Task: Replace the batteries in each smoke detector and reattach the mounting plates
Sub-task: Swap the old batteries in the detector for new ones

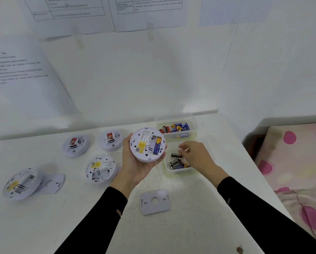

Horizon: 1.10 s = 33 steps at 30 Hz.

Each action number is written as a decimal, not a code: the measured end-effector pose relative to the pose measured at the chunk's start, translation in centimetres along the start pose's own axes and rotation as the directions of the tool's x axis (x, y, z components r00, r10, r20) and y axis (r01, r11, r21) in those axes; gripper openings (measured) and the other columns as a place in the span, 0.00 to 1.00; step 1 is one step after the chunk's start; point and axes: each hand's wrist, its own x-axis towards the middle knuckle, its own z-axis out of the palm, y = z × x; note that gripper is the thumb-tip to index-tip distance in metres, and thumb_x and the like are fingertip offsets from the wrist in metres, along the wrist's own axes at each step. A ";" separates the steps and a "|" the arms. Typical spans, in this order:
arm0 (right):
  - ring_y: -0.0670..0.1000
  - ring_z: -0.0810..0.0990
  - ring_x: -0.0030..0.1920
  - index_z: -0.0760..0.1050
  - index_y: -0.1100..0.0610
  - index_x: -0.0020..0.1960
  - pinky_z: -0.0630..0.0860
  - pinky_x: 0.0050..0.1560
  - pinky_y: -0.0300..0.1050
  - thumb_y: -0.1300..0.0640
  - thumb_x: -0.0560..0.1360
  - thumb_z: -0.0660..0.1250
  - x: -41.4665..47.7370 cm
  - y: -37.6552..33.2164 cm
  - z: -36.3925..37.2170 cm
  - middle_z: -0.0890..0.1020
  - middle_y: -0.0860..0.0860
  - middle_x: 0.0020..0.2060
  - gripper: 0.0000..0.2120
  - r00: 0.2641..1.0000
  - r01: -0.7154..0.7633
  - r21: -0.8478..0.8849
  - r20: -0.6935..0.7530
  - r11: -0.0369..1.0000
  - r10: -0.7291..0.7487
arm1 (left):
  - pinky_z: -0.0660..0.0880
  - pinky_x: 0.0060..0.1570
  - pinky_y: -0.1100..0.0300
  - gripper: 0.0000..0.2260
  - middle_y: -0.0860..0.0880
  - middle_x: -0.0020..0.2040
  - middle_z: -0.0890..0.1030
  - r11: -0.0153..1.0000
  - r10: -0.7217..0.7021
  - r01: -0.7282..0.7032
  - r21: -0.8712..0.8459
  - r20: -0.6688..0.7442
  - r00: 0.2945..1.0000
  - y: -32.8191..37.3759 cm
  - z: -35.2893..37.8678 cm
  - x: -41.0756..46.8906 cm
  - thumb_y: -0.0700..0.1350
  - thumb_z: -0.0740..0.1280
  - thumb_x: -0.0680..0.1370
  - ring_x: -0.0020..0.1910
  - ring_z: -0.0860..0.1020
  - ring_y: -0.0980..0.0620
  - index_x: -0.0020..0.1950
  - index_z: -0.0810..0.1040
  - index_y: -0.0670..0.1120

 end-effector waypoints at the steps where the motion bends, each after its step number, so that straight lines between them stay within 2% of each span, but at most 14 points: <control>1: 0.48 0.79 0.44 0.81 0.58 0.54 0.78 0.51 0.44 0.57 0.77 0.68 -0.4 -0.9 -0.2 0.83 0.51 0.49 0.08 0.993 0.083 0.075 -0.092 0.994 -0.076 | 0.82 0.44 0.48 0.29 0.37 0.59 0.81 1.000 0.005 -0.005 0.000 0.000 1.000 0.0 -0.1 0.0 0.63 0.55 0.79 0.56 0.78 0.36 0.67 0.76 0.42; 3: 0.44 0.77 0.39 0.81 0.57 0.51 0.76 0.44 0.36 0.58 0.77 0.68 -1.6 -3.0 -0.9 0.83 0.50 0.44 0.06 0.936 0.303 0.233 -0.257 0.924 -0.242 | 0.82 0.45 0.48 0.28 0.38 0.60 0.81 1.000 0.023 -0.023 0.014 0.006 1.000 0.1 -0.2 0.2 0.62 0.55 0.80 0.58 0.77 0.37 0.66 0.77 0.43; 5: 0.44 0.77 0.41 0.81 0.58 0.51 0.73 0.43 0.30 0.60 0.77 0.69 -2.6 -4.7 -1.4 0.82 0.50 0.43 0.05 0.865 0.471 0.266 -0.324 0.841 -0.382 | 0.82 0.46 0.49 0.26 0.39 0.59 0.82 0.998 0.045 -0.045 0.036 0.025 0.999 0.1 0.0 0.1 0.62 0.54 0.80 0.55 0.79 0.39 0.64 0.79 0.46; 8: 0.46 0.77 0.44 0.81 0.59 0.52 0.72 0.45 0.31 0.62 0.76 0.69 -3.2 -5.6 -1.4 0.81 0.51 0.45 0.06 0.827 0.544 0.247 -0.317 0.801 -0.464 | 0.81 0.48 0.49 0.24 0.41 0.55 0.84 0.996 0.082 -0.084 0.033 0.068 0.994 0.1 0.3 -0.2 0.61 0.54 0.79 0.49 0.83 0.44 0.62 0.80 0.48; 14: 0.41 0.75 0.46 0.81 0.64 0.51 0.72 0.47 0.30 0.65 0.75 0.68 -3.4 -6.1 -1.6 0.80 0.54 0.45 0.06 0.791 0.592 0.248 -0.361 0.766 -0.494 | 0.80 0.51 0.48 0.24 0.42 0.55 0.84 0.993 0.117 -0.120 0.019 0.115 0.987 0.1 0.4 -0.3 0.62 0.55 0.77 0.49 0.83 0.45 0.54 0.86 0.50; 18: 0.47 0.77 0.47 0.81 0.62 0.52 0.77 0.48 0.41 0.64 0.76 0.68 -3.3 -6.1 -1.6 0.80 0.52 0.46 0.06 0.784 0.594 0.198 -0.360 0.780 -0.506 | 0.82 0.50 0.49 0.23 0.43 0.55 0.84 0.989 0.133 -0.141 0.045 0.156 0.979 0.2 0.6 -0.5 0.62 0.60 0.73 0.50 0.84 0.46 0.55 0.86 0.50; 21: 0.47 0.76 0.46 0.81 0.62 0.51 0.78 0.48 0.46 0.65 0.75 0.68 -3.2 -6.1 -1.4 0.79 0.52 0.47 0.06 0.782 0.584 0.162 -0.374 0.795 -0.498 | 0.81 0.51 0.50 0.24 0.43 0.56 0.84 0.978 0.171 -0.190 0.089 0.187 0.967 0.1 0.7 -0.5 0.62 0.70 0.67 0.52 0.83 0.46 0.59 0.84 0.50; 22: 0.47 0.76 0.46 0.81 0.62 0.50 0.78 0.48 0.46 0.65 0.75 0.68 -3.2 -6.1 -1.4 0.79 0.52 0.46 0.06 0.785 0.578 0.155 -0.374 0.801 -0.494 | 0.81 0.51 0.51 0.24 0.44 0.56 0.84 0.974 0.185 -0.204 0.096 0.181 0.966 0.0 0.8 -0.5 0.62 0.69 0.68 0.52 0.83 0.47 0.59 0.84 0.51; 26: 0.46 0.73 0.44 0.79 0.61 0.47 0.75 0.46 0.41 0.65 0.74 0.66 -3.0 -6.3 -1.4 0.77 0.52 0.44 0.04 0.820 0.535 0.141 -0.326 0.833 -0.471 | 0.81 0.49 0.53 0.23 0.44 0.54 0.84 0.967 0.201 -0.219 0.128 0.140 0.970 -0.4 0.9 -0.4 0.60 0.56 0.74 0.50 0.83 0.48 0.57 0.84 0.51; 30: 0.48 0.71 0.41 0.75 0.60 0.42 0.70 0.43 0.40 0.60 0.73 0.64 -2.5 -6.6 -1.5 0.74 0.50 0.39 0.04 0.881 0.456 0.173 -0.230 0.873 -0.414 | 0.80 0.50 0.52 0.23 0.44 0.55 0.84 0.959 0.183 -0.207 0.194 0.133 0.974 -0.8 0.9 -0.4 0.59 0.54 0.75 0.51 0.82 0.48 0.61 0.80 0.51; 33: 0.46 0.70 0.41 0.74 0.61 0.41 0.67 0.43 0.38 0.60 0.72 0.63 -2.2 -6.7 -1.4 0.74 0.49 0.38 0.05 0.892 0.443 0.189 -0.194 0.876 -0.409 | 0.80 0.49 0.52 0.24 0.44 0.55 0.84 0.957 0.199 -0.220 0.188 0.128 0.972 -0.9 0.9 -0.1 0.60 0.55 0.74 0.50 0.82 0.48 0.61 0.80 0.50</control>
